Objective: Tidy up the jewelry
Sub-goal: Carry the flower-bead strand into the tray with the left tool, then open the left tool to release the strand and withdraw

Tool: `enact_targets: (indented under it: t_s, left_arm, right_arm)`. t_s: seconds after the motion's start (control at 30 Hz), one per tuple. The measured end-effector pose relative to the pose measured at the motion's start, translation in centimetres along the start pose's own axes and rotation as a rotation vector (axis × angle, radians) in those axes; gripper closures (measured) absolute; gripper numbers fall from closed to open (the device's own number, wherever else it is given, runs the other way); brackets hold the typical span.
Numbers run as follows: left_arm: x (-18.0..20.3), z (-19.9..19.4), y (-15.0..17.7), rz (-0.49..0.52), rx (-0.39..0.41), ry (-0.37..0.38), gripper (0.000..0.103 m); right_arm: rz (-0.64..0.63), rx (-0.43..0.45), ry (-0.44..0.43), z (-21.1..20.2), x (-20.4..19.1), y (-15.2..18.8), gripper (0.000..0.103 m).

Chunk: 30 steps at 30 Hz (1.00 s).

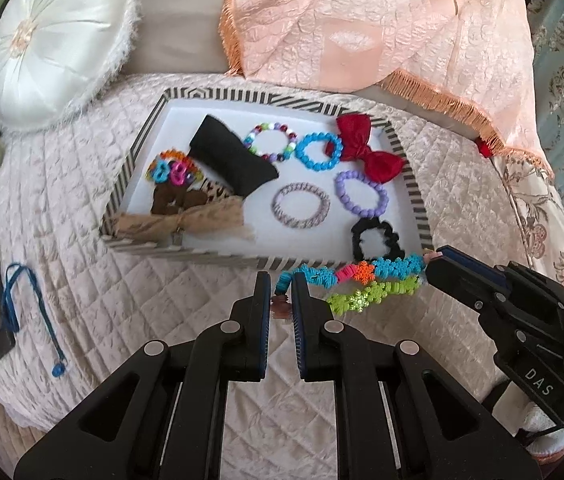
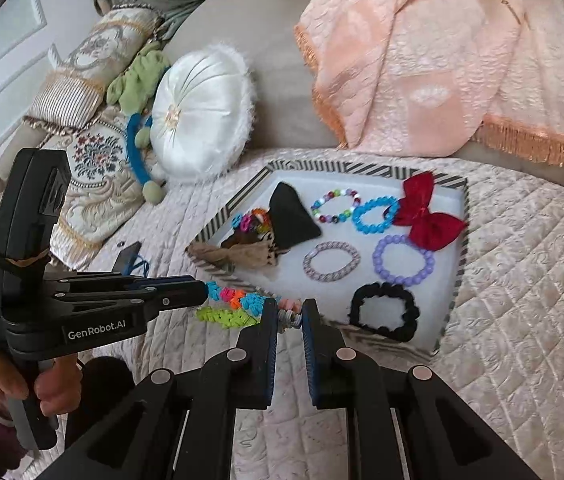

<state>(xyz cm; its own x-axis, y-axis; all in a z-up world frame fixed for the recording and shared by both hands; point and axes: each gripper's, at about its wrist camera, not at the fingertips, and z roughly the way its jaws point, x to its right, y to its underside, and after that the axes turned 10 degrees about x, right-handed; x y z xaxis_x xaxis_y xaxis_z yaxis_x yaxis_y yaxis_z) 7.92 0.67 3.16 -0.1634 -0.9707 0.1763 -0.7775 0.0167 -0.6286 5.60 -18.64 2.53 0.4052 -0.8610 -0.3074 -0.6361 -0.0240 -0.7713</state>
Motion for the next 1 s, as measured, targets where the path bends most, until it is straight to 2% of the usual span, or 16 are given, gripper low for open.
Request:
enact_targets:
  t_s: [0.3, 0.53, 0.8, 1.0]
  left_arm:
    - [0.6, 3.1, -3.3, -0.009, -0.015, -0.015, 0.094]
    - [1.1, 7.5, -5.2, 0.007, -0.053, -0.045, 0.094]
    - [0.6, 13.0, -5.2, 0.006, -0.118, -0.106, 0.094]
    - [0.2, 14.2, -4.6, 0.010, -0.131, -0.114, 0.094]
  right_arm:
    - [0.027, -0.001, 0.040, 1.9, 2.5, -2.1, 0.091]
    - [0.060, -0.047, 0.097, 5.9, 5.9, -3.3, 0.091]
    - [0.086, -0.127, 0.154, 10.1, 9.1, -2.7, 0.091]
    - [0.099, -0.154, 0.169, 11.1, 10.2, -2.2, 0.091]
